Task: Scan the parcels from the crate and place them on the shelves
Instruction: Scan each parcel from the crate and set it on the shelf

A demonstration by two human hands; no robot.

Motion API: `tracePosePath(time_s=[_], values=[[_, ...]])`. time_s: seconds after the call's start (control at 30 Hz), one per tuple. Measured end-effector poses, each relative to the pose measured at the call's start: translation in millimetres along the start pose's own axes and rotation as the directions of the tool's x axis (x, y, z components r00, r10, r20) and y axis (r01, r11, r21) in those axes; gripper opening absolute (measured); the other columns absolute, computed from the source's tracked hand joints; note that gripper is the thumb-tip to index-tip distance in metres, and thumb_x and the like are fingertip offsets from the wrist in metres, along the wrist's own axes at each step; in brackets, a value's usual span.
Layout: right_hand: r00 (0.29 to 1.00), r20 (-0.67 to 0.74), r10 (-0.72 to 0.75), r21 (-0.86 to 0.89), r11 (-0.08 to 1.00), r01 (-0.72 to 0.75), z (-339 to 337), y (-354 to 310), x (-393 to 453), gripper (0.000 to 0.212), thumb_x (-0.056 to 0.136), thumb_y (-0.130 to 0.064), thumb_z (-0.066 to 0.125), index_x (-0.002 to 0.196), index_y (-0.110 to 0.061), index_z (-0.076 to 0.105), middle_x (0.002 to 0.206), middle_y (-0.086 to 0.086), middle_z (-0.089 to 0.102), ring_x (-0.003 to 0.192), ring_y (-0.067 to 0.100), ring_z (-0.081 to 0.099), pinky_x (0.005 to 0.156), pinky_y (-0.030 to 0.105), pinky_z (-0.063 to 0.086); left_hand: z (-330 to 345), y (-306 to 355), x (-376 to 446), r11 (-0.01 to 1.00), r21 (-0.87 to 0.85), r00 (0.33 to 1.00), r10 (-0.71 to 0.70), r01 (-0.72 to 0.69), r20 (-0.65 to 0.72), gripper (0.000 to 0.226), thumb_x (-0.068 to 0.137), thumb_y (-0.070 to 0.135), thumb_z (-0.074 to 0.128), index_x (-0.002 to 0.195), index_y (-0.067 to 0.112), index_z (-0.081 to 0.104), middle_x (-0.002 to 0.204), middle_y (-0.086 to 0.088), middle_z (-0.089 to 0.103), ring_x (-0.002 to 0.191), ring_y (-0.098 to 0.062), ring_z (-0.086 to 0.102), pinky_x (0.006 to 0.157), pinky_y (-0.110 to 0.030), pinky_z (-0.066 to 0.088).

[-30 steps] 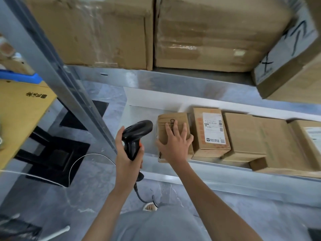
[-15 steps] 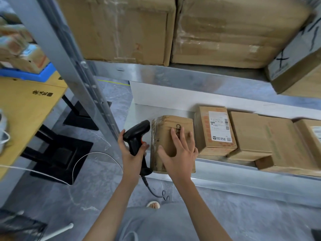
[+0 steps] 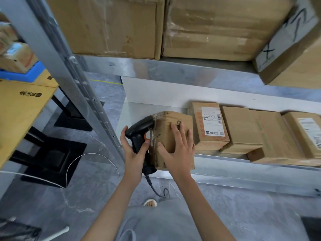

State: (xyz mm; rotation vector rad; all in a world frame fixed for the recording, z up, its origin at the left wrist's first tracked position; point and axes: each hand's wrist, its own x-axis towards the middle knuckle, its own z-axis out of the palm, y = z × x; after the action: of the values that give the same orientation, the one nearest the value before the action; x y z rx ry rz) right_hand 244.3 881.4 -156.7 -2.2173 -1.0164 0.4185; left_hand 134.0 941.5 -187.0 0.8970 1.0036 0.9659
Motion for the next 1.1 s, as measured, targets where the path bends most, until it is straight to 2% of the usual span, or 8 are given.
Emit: tracePosePath(time_s=[0.2,0.43,0.53,0.67,0.77,0.93,1.03,1.1], values=[[0.992,0.123,-0.027,-0.087,0.996,0.038,-12,-4,6,0.073,0.094,-0.053,0.057,0.157,-0.037,0.023,0.166,-0.015,0.012,0.155,0.02,0.002,0.125,0.052,0.005,2,1,-9,0.999,-0.037,1.0,0.006,-0.007,-0.017,0.082,0.093,0.008,0.072,0.153,0.042,0.027,0.15,-0.011,0.05,0.137,-0.034,0.053,0.117,-0.059,0.038],[0.993,0.105,-0.056,0.022,0.998,0.054,-22,-8,0,0.069,0.101,-0.026,0.056,0.159,-0.023,0.02,0.161,-0.003,0.034,0.144,0.018,0.039,0.115,0.04,0.038,6,14,-15,0.996,-0.065,0.998,0.052,-0.053,-0.016,0.081,0.097,0.005,0.069,0.152,0.046,0.026,0.126,0.004,0.069,0.121,-0.037,0.065,0.107,-0.063,0.048],[0.994,0.105,-0.02,0.033,0.999,0.016,-23,-6,0,0.076,0.098,-0.027,0.062,0.16,-0.023,0.017,0.153,0.002,0.047,0.131,0.021,0.053,0.107,0.036,0.045,6,17,-16,0.994,-0.076,0.996,0.075,-0.078,-0.039,0.081,0.097,0.001,0.066,0.152,0.045,0.026,0.124,-0.011,0.067,0.118,-0.041,0.066,0.107,-0.062,0.048],[0.994,0.106,0.022,0.086,0.996,-0.031,-21,-3,-4,0.104,0.083,-0.045,0.077,0.16,-0.027,0.009,0.158,-0.005,0.039,0.137,0.017,0.046,0.105,0.029,0.042,10,19,-21,0.993,-0.099,0.998,0.068,-0.07,-0.016,0.078,0.098,0.001,0.066,0.146,0.05,0.029,0.106,0.0,0.074,0.111,-0.039,0.07,0.09,-0.051,0.061],[0.997,0.066,0.044,0.103,0.993,-0.05,-19,-2,-8,0.119,0.072,-0.052,0.084,0.16,-0.028,0.007,0.159,-0.005,0.036,0.136,0.017,0.046,0.102,0.029,0.043,12,19,-25,0.992,-0.082,0.996,0.092,-0.092,0.004,0.076,0.097,0.0,0.065,0.144,0.05,0.03,0.109,-0.011,0.07,0.109,-0.04,0.07,0.091,-0.05,0.061],[1.0,0.011,0.014,0.03,0.999,-0.014,-13,-3,-13,0.122,0.073,-0.048,0.085,0.16,-0.025,0.003,0.162,-0.003,0.028,0.141,0.021,0.041,0.106,0.034,0.043,10,16,-25,0.993,-0.078,0.995,0.094,-0.092,0.027,0.076,0.099,0.001,0.065,0.142,0.052,0.03,0.096,0.009,0.075,0.108,-0.039,0.071,0.089,-0.046,0.062],[1.0,-0.006,0.014,-0.013,1.0,-0.014,-10,-4,-17,0.123,0.072,-0.05,0.085,0.16,-0.022,0.003,0.164,-0.002,0.024,0.141,0.023,0.041,0.104,0.037,0.045,9,16,-26,0.992,-0.066,0.993,0.114,-0.111,0.031,0.076,0.098,0.002,0.066,0.141,0.054,0.031,0.097,0.007,0.074,0.105,-0.037,0.072,0.08,-0.036,0.062],[1.0,-0.009,0.029,-0.048,0.998,-0.029,-10,-5,-19,0.127,0.07,-0.054,0.085,0.16,-0.02,0.003,0.164,-0.002,0.022,0.14,0.024,0.042,0.098,0.037,0.048,9,17,-27,0.991,-0.039,0.991,0.133,-0.131,0.031,0.076,0.098,0.001,0.067,0.143,0.051,0.031,0.103,0.005,0.073,0.106,-0.038,0.071,0.088,-0.041,0.061]])
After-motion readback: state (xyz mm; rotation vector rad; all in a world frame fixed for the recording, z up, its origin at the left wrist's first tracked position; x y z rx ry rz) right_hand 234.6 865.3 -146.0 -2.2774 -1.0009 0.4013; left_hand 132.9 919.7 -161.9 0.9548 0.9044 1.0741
